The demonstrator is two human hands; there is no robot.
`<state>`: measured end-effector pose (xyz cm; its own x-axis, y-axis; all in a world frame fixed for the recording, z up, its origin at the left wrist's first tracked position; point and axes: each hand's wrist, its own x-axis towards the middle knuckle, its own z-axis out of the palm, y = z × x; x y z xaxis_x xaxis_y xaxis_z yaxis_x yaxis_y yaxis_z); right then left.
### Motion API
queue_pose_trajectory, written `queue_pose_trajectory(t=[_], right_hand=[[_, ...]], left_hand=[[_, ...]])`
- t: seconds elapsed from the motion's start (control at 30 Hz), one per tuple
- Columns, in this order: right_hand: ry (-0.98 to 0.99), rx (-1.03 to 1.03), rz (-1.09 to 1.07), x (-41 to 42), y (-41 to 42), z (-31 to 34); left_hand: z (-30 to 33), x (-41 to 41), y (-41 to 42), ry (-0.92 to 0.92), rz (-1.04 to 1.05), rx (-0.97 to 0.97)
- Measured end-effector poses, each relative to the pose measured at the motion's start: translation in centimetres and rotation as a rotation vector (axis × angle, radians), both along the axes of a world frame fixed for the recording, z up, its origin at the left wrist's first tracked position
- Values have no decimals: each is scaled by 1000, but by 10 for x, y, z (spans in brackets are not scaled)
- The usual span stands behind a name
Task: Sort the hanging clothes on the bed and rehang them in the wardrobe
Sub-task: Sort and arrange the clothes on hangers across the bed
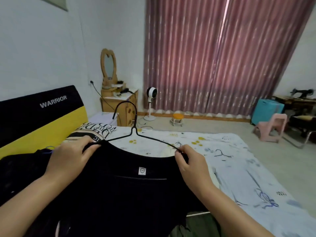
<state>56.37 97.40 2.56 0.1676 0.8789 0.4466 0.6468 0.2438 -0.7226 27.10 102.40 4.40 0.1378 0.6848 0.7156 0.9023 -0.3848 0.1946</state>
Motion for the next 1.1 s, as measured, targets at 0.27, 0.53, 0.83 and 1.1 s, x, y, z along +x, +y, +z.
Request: queue_pose_trajectory(t=[0.27,0.53,0.83,1.1], right_hand=[[56,127,-257,16,-74,54],[-169,77,-601,61,-165,44],[-392,-32,-866,153,-281,44],[-381,-177,-972,262,-366,30]], left_hand=[[37,32,-16,-47,-200,81],[30,96,-52,-67,-488,75],[21,215,-114,-121,-806,9],[-2,348,-181,-79,-963,-130]])
